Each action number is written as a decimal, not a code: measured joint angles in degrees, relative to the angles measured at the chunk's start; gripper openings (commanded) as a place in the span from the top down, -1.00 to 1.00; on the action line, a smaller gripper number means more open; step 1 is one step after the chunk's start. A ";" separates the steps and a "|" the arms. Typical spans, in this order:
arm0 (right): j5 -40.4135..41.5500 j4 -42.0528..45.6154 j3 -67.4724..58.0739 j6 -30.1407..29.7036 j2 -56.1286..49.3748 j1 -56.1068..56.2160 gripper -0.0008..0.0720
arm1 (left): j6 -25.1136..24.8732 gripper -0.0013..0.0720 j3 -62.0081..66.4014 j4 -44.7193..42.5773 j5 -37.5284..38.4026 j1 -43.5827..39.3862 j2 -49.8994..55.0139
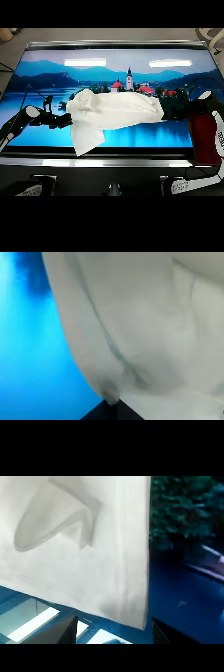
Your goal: Fold the shirts.
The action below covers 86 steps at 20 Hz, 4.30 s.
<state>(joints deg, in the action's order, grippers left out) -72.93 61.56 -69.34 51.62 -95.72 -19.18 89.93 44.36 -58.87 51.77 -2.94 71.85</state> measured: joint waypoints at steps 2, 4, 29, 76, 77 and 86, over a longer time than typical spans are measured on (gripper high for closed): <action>0.52 -1.62 0.02 0.28 -0.83 0.07 0.12 | 0.00 0.89 0.04 0.04 -0.55 -0.90 -0.72; 1.07 -2.34 0.04 0.28 -1.31 0.11 0.75 | -0.04 0.89 0.09 -0.02 -0.96 -1.07 -1.60; 22.67 8.24 -30.23 -3.02 60.06 -0.07 0.93 | -2.93 0.90 60.92 -1.92 -12.52 4.68 -34.47; 0.22 16.65 -18.40 5.99 -4.72 10.86 0.92 | -9.16 0.89 37.59 -3.96 18.14 8.79 25.16; -0.98 16.61 -18.38 6.14 -5.11 10.84 0.92 | -8.68 0.89 37.27 -4.04 18.45 8.81 25.16; -11.02 17.77 -18.56 4.90 -3.50 10.34 -0.24 | -6.51 -0.15 40.02 -4.81 24.26 12.35 23.56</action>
<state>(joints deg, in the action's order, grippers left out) -83.94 79.33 -87.90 56.51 -99.22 -8.84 83.42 84.38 -63.68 76.03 9.41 95.42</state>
